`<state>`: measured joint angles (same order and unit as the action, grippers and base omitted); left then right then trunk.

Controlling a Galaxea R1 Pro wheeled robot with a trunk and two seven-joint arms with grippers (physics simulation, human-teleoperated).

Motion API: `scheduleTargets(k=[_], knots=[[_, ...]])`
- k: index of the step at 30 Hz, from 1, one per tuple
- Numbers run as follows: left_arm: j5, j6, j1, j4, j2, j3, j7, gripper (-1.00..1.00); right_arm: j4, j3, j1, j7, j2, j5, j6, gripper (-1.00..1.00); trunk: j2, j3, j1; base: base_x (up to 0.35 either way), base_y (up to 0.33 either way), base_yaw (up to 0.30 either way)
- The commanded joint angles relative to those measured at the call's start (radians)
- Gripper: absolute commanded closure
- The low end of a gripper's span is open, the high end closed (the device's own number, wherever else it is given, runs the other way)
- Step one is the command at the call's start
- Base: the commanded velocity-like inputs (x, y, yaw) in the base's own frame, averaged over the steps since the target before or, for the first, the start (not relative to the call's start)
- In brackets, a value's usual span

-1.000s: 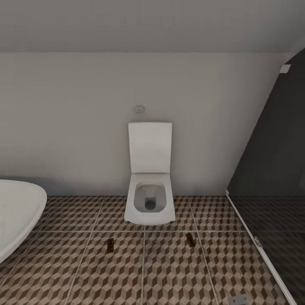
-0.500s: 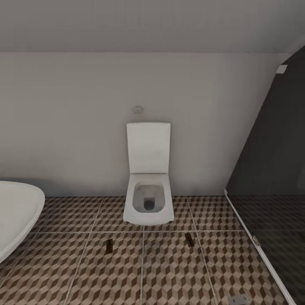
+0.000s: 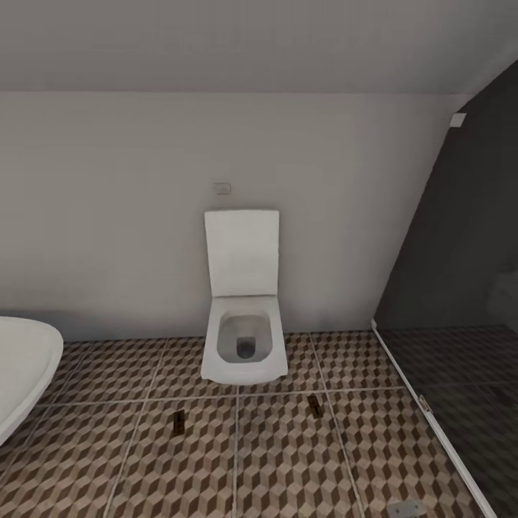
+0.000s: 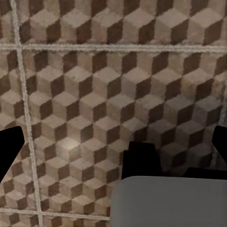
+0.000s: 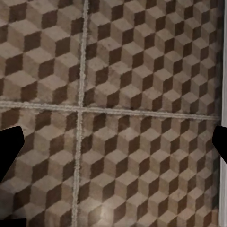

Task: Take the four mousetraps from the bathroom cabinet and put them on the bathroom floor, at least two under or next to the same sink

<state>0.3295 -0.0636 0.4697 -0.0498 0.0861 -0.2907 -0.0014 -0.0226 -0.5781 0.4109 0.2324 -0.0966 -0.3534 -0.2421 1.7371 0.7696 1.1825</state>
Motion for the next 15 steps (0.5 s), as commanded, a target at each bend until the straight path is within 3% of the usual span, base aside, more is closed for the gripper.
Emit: scheduleTargets(k=[1,15], knots=[[0.009,-0.002,0.001,-0.001,0.000,-0.008,0.000,-1.00,0.000,-0.009,0.000,0.002,0.000,-0.009,-0.002,-1.00,0.000,0.001,0.000,0.000,0.000,-0.004],[0.010,-0.002,0.001,-0.001,0.000,-0.009,0.000,-1.00,0.000,-0.009,0.000,0.002,0.000,-0.007,-0.002,-1.00,0.000,0.001,0.000,0.000,0.000,0.000]])
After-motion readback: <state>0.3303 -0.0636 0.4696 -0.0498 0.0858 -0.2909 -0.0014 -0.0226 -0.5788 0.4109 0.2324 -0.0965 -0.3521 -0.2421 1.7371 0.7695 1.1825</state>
